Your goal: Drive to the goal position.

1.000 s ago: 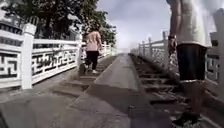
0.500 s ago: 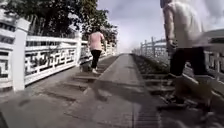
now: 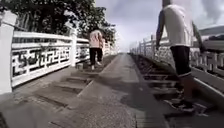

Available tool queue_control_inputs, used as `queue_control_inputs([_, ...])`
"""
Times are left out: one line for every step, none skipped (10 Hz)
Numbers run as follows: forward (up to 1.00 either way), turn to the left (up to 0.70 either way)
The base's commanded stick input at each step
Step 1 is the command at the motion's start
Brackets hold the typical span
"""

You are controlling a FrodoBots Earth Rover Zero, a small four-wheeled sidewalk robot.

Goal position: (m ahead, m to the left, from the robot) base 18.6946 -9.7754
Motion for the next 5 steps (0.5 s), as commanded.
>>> queue_control_inputs([0.45, 0.00])
queue_control_inputs([0.45, 0.00])
queue_control_inputs([0.45, 0.00])
queue_control_inputs([0.45, 0.00])
queue_control_inputs([0.45, 0.00])
